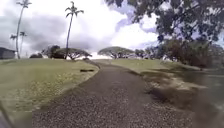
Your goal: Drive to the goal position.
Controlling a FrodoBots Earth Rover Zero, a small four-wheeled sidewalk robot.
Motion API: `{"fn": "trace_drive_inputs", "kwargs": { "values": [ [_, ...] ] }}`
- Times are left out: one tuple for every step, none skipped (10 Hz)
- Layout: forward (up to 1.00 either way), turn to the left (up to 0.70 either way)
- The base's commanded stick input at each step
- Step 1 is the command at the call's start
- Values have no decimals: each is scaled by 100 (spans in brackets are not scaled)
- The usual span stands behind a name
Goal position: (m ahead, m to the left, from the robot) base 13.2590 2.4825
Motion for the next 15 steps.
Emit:
{"fn": "trace_drive_inputs", "kwargs": {
  "values": [
    [70, 0],
    [70, 0],
    [70, 0],
    [70, 0],
    [70, 0],
    [70, 0],
    [70, 0],
    [70, 0],
    [70, 0],
    [70, 0],
    [70, 0],
    [70, 0],
    [70, 0],
    [70, 0],
    [70, 0]
  ]
}}
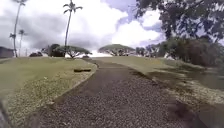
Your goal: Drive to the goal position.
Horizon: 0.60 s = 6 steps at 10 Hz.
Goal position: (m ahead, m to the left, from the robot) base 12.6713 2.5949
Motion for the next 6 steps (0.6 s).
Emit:
{"fn": "trace_drive_inputs", "kwargs": {
  "values": [
    [70, 0],
    [70, 0],
    [70, 0],
    [70, 0],
    [70, 0],
    [70, 0]
  ]
}}
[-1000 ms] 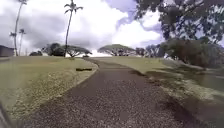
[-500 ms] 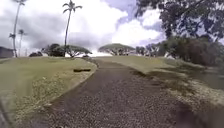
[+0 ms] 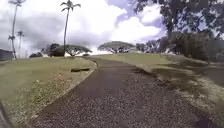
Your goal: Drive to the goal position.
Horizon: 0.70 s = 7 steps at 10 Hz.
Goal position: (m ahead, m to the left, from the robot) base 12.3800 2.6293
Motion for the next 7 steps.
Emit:
{"fn": "trace_drive_inputs", "kwargs": {
  "values": [
    [70, 0],
    [70, 0],
    [70, 0],
    [70, 0],
    [70, 0],
    [70, 0],
    [70, 0]
  ]
}}
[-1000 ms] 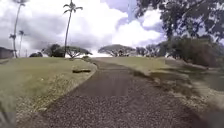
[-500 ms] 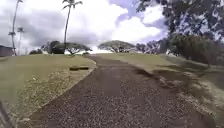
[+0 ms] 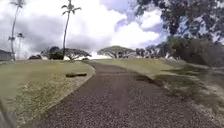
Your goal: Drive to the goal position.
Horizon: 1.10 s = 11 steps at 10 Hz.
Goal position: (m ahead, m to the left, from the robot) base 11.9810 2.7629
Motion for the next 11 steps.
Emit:
{"fn": "trace_drive_inputs", "kwargs": {
  "values": [
    [70, 0],
    [70, 0],
    [70, 0],
    [70, 0],
    [70, 0],
    [70, 0],
    [70, 0],
    [70, 0],
    [70, 0],
    [70, 0],
    [70, 0]
  ]
}}
